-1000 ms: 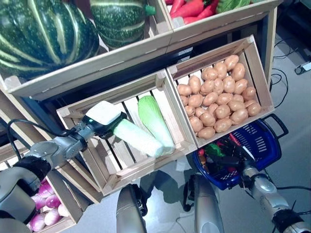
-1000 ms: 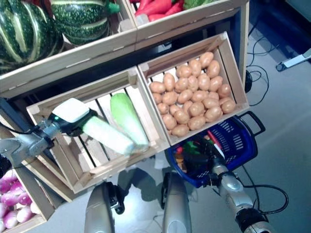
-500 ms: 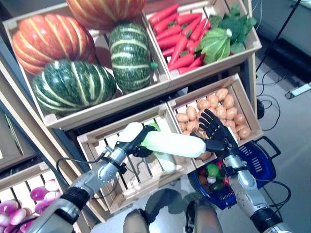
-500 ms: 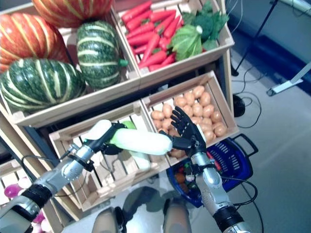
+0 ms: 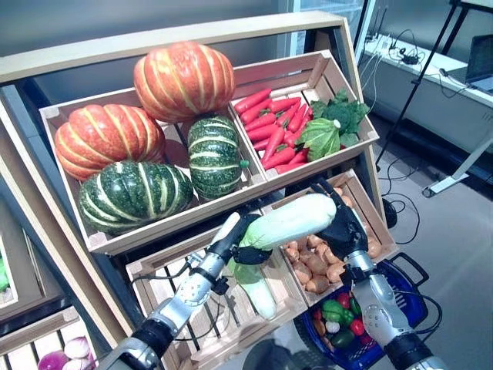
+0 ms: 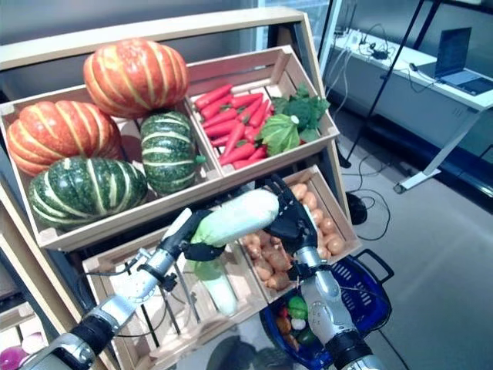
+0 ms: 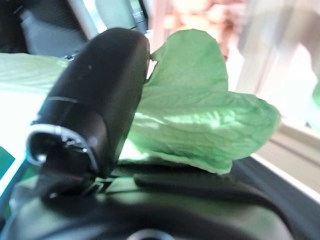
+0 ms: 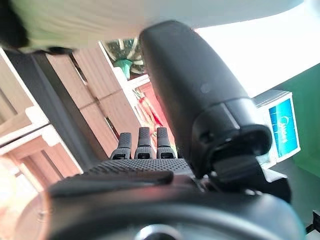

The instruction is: Put vegetables into the basket

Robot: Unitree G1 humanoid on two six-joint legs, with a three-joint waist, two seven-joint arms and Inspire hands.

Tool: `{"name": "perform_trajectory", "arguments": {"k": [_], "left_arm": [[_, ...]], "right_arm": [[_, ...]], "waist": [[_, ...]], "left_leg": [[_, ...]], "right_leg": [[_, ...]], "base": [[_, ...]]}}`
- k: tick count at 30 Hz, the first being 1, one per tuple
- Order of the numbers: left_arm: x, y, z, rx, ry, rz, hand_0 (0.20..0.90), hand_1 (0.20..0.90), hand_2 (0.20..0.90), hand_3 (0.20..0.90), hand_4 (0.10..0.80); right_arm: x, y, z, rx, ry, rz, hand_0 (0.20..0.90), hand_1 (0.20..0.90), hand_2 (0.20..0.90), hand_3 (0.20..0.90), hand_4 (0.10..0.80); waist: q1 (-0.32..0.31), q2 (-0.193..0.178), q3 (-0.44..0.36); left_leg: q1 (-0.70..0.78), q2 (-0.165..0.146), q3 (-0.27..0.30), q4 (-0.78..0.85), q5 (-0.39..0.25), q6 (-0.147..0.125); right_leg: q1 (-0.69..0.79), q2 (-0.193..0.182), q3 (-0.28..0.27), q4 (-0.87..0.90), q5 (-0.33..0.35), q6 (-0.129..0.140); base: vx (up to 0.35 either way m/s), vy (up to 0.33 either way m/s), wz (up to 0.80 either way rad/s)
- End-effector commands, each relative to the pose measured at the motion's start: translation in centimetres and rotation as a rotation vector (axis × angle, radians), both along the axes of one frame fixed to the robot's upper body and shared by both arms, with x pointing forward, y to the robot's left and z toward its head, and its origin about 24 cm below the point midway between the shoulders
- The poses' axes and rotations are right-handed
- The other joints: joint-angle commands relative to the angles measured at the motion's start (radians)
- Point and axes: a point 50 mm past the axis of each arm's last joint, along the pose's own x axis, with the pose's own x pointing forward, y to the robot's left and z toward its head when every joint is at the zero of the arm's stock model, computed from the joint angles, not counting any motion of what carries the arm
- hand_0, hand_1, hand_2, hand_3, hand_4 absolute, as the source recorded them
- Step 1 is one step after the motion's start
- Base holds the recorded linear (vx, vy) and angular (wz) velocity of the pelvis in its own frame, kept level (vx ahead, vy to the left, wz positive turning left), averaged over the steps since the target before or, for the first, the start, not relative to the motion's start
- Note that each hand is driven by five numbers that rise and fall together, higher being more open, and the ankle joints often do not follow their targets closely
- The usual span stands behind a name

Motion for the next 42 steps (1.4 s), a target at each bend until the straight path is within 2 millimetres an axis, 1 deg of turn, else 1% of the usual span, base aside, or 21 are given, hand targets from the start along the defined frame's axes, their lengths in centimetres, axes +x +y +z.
{"name": "perform_trajectory", "arguments": {"k": [1,6,10,13,16,18,22,28,30,37,42], "left_arm": [[2.1,0.5,5.4,-0.275,-0.170,0.029,0.300,0.300,0.300,0.300,0.400],[2.5,0.5,6.0,-0.358,-0.149,0.018,0.300,0.300,0.300,0.300,0.400],[3.0,1.1,6.8,-0.399,-0.151,0.017,0.300,0.300,0.300,0.300,0.400],[3.3,1.4,7.2,-0.390,-0.165,0.036,0.300,0.300,0.300,0.300,0.400],[3.6,1.8,7.2,-0.362,-0.171,0.065,0.300,0.300,0.300,0.300,0.400],[3.6,2.4,7.0,-0.352,-0.163,0.092,0.300,0.300,0.300,0.300,0.400],[3.3,2.5,5.9,-0.294,-0.143,0.118,0.300,0.300,0.300,0.300,0.400],[2.8,1.6,4.1,-0.192,-0.107,0.116,0.300,0.300,0.300,0.300,0.400],[2.6,0.7,3.7,-0.128,-0.113,0.092,0.300,0.300,0.300,0.300,0.400],[2.5,-1.1,3.6,-0.033,-0.136,0.006,0.300,0.300,0.300,0.300,0.400],[2.3,-2.1,3.1,0.000,-0.121,-0.042,0.300,0.300,0.300,0.300,0.400]], "right_arm": [[1.2,1.3,2.1,0.021,-0.129,0.051,0.900,0.900,0.900,0.900,0.800],[1.3,0.8,1.3,-0.120,-0.068,0.075,0.900,0.900,0.900,0.900,0.800],[1.2,0.0,0.4,-0.209,-0.026,0.111,0.900,0.900,0.900,0.900,0.800],[1.0,-0.3,0.3,-0.201,-0.023,0.130,0.900,0.900,0.900,0.900,0.800],[0.9,-0.5,0.7,-0.137,-0.048,0.152,0.900,0.900,0.900,0.900,0.800],[0.6,-0.5,1.2,-0.062,-0.088,0.187,0.900,0.900,0.900,0.900,0.800],[0.2,0.1,2.3,0.068,-0.158,0.226,0.900,0.900,0.900,0.900,0.800],[-0.1,1.6,4.2,0.157,-0.243,0.318,0.900,0.900,0.900,0.900,0.800],[0.0,2.5,5.1,0.197,-0.277,0.359,0.900,0.900,0.900,0.900,0.800],[0.6,5.0,7.8,0.198,-0.338,0.431,0.900,0.900,0.900,0.900,0.800],[0.9,6.4,9.2,0.219,-0.360,0.498,0.900,0.900,0.900,0.900,0.800]], "waist": [[0.010,-0.033,-0.080],[0.002,-0.031,-0.089],[-0.003,-0.030,-0.091],[-0.008,-0.030,-0.091],[-0.016,-0.029,-0.089],[-0.022,-0.027,-0.084],[-0.033,-0.024,-0.080],[-0.040,-0.022,-0.075],[-0.038,-0.022,-0.067],[-0.028,-0.029,-0.056],[-0.020,-0.033,-0.059]], "left_leg": [[-0.028,-0.063,-0.014,-0.045,0.052,0.048],[-0.014,-0.074,-0.016,-0.073,0.051,0.055],[-0.010,-0.079,-0.019,-0.077,0.047,0.057],[-0.004,-0.082,-0.019,-0.083,0.043,0.060],[0.000,-0.083,-0.016,-0.083,0.041,0.062],[0.005,-0.084,-0.012,-0.083,0.038,0.065],[0.011,-0.085,-0.004,-0.082,0.035,0.067],[0.013,-0.088,0.000,-0.081,0.032,0.070],[0.010,-0.089,-0.001,-0.077,0.032,0.072],[0.012,-0.092,-0.007,-0.073,0.027,0.075],[0.017,-0.094,-0.009,-0.075,0.025,0.074]], "right_leg": [[0.068,-0.035,0.037,-0.198,0.163,0.042],[0.072,-0.030,0.046,-0.208,0.169,0.044],[0.074,-0.029,0.051,-0.215,0.172,0.043],[0.078,-0.026,0.054,-0.222,0.174,0.043],[0.079,-0.022,0.063,-0.220,0.172,0.043],[0.080,-0.020,0.071,-0.219,0.170,0.043],[0.082,-0.018,0.080,-0.219,0.167,0.044],[0.084,-0.016,0.090,-0.216,0.160,0.045],[0.079,-0.013,0.093,-0.206,0.154,0.043],[0.084,-0.014,0.091,-0.200,0.146,0.042],[0.095,-0.014,0.084,-0.208,0.147,0.043]], "base": [[0.039,0.002,-0.01],[0.001,0.006,-0.07],[-0.002,0.003,-0.04],[0.000,0.000,0.00],[0.002,0.009,-0.06],[-0.003,0.011,-0.10],[-0.004,0.015,-0.13],[-0.008,0.018,-0.10],[-0.031,0.011,-0.07],[-0.010,-0.001,0.00],[0.000,0.000,0.00]]}}
